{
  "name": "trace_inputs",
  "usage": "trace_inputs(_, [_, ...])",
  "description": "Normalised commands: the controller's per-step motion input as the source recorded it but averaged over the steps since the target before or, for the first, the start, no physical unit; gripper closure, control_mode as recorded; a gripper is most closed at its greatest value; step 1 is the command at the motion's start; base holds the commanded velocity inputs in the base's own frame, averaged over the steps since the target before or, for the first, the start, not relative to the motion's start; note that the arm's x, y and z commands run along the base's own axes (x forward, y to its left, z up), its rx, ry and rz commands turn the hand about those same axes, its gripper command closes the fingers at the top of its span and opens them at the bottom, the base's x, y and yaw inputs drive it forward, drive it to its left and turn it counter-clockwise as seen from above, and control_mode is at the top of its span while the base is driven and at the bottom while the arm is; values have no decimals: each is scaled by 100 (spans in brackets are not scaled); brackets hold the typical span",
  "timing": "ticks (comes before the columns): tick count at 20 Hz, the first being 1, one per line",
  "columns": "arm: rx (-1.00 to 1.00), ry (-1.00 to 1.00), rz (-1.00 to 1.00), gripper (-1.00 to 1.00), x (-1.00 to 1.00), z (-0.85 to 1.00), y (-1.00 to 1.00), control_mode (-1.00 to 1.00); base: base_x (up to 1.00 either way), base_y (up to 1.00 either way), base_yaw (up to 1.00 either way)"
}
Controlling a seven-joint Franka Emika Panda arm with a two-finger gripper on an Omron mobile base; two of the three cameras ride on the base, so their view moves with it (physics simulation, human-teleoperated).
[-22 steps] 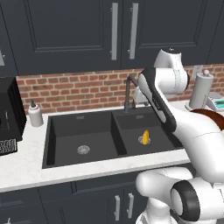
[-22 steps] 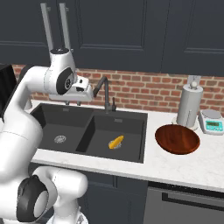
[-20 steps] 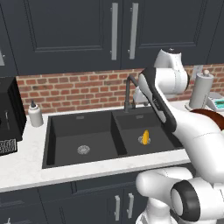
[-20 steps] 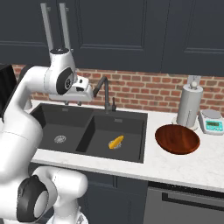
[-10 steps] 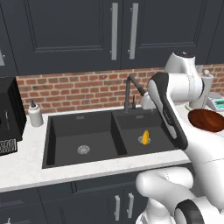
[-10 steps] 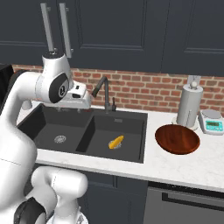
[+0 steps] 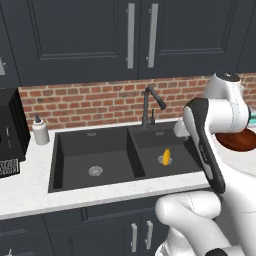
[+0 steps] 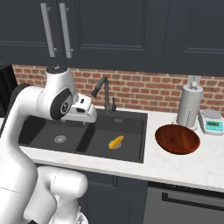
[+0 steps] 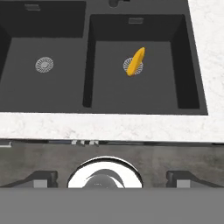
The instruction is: Pick the corn from the sink and place it in the bowl. Then pick the bowl and place it in the microwave. Then close the microwave door and press the start button.
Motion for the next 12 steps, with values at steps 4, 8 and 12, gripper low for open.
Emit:
trace_inputs(4, [0,0,-8,-100,0,-20,-40,-100,0,0,0])
trace_inputs(8, [0,1,-7,-100,12,-32,-38,-100,0,0,0])
trace_inputs(12, [0,1,-5,-100,36,-36,-32,-100,0,0,0])
